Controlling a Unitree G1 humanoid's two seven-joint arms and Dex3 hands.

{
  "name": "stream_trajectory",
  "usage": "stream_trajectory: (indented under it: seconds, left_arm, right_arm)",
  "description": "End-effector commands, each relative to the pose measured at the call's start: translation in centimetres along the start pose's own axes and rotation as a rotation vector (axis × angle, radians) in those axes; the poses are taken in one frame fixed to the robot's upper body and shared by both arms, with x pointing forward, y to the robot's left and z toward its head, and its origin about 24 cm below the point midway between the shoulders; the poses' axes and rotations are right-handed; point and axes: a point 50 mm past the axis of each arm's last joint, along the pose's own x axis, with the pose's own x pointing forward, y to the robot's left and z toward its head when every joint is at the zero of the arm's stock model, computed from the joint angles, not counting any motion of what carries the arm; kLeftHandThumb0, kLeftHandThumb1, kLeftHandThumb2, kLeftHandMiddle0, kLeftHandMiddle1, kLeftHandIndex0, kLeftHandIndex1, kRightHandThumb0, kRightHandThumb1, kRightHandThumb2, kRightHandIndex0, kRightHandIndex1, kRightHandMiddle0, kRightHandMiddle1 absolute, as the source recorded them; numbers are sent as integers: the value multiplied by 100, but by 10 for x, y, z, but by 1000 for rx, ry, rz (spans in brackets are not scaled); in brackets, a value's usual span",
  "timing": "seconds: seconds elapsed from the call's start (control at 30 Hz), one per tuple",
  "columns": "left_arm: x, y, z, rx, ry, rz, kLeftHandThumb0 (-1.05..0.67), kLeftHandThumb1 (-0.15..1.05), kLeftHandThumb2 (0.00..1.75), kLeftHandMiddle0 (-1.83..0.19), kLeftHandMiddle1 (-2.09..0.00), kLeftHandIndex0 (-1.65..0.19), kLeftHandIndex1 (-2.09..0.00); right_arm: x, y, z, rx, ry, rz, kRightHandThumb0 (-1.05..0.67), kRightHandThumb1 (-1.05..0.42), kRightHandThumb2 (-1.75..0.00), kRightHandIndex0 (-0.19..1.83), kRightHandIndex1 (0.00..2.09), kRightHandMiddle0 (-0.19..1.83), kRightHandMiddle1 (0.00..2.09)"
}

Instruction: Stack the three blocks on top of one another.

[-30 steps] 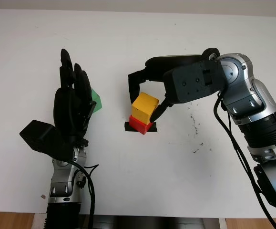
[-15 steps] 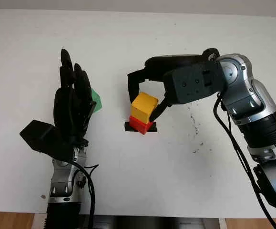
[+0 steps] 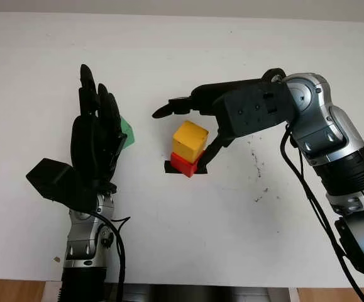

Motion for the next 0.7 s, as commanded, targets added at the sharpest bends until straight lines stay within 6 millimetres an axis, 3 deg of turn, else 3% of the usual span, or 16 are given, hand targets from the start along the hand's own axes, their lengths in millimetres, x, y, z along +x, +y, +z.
stream_trajectory:
  seconds: [0.0, 0.23, 0.47, 0.57, 0.67]
  left_arm:
    - [-4, 0, -2, 3, 5, 2, -61, 105, 62, 18, -5, 19, -1]
    - [-4, 0, -1, 11, 2, 5, -61, 105, 63, 18, -6, 19, -2]
    - [-2, 4, -1, 10, 1, -7, -61, 105, 63, 18, -5, 19, -2]
    - [-1, 5, 1, 10, 4, -3, -63, 105, 62, 19, -5, 19, -2]
    - [1, 9, 2, 18, 9, 0, -64, 105, 60, 17, -6, 19, -2]
  right_arm:
    - [-6, -4, -2, 4, 2, -5, -76, -84, -5, -18, 0, -11, 15]
    - [-25, -14, -1, 4, -39, -4, -88, -83, -6, -19, 0, -19, 1]
    - [-65, -32, -1, 85, -86, -237, -94, -94, -8, -19, 0, -19, 0]
    - [-76, -32, -8, 141, -79, -340, -88, -97, -8, -19, 0, -19, 0]
    - [-80, -22, -27, 312, -90, -452, -84, -99, -8, -19, 0, -19, 0]
